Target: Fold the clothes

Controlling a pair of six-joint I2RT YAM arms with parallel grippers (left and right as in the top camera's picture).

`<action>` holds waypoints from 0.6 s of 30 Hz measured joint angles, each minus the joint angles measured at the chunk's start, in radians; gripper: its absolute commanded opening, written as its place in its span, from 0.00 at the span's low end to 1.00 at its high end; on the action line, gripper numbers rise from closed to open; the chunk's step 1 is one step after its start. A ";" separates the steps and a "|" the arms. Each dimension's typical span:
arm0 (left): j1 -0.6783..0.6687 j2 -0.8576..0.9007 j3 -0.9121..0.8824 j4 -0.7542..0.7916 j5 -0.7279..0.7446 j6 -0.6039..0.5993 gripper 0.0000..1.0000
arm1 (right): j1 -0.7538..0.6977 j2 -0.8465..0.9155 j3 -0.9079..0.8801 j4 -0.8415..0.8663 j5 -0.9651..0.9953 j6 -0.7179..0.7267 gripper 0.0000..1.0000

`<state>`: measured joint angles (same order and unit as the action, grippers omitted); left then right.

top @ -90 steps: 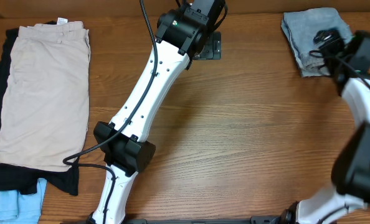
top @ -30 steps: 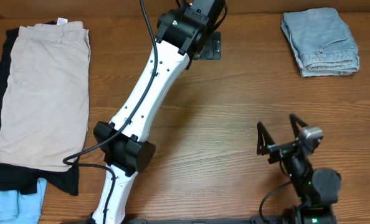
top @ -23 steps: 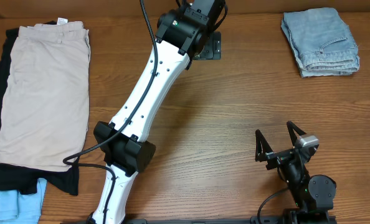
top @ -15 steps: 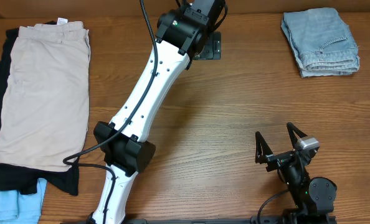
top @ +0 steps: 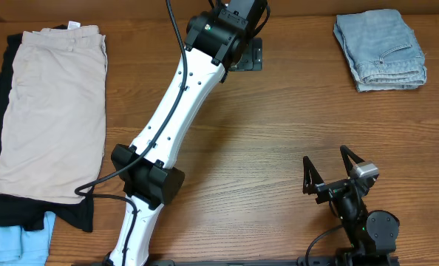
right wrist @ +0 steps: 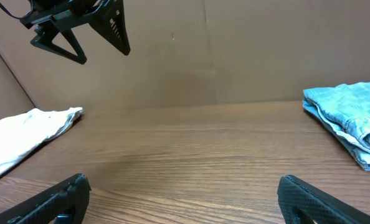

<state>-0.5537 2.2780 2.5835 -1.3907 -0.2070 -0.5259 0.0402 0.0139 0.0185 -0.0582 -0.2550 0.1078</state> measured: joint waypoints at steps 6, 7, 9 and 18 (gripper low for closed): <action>0.000 0.000 0.000 0.000 0.000 0.000 1.00 | 0.000 0.000 0.000 0.000 0.000 0.000 1.00; 0.000 0.000 0.000 0.000 0.000 0.000 1.00 | 0.000 0.000 0.000 0.000 0.000 0.000 1.00; 0.000 0.000 0.000 0.000 0.000 0.000 1.00 | 0.000 0.000 0.000 0.000 0.000 -0.001 1.00; 0.006 -0.042 -0.046 0.037 -0.081 0.053 1.00 | 0.000 0.000 0.000 -0.001 0.000 0.000 1.00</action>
<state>-0.5476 2.2360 2.5374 -1.3533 -0.2882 -0.4725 0.0402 0.0139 0.0185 -0.0593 -0.2554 0.1078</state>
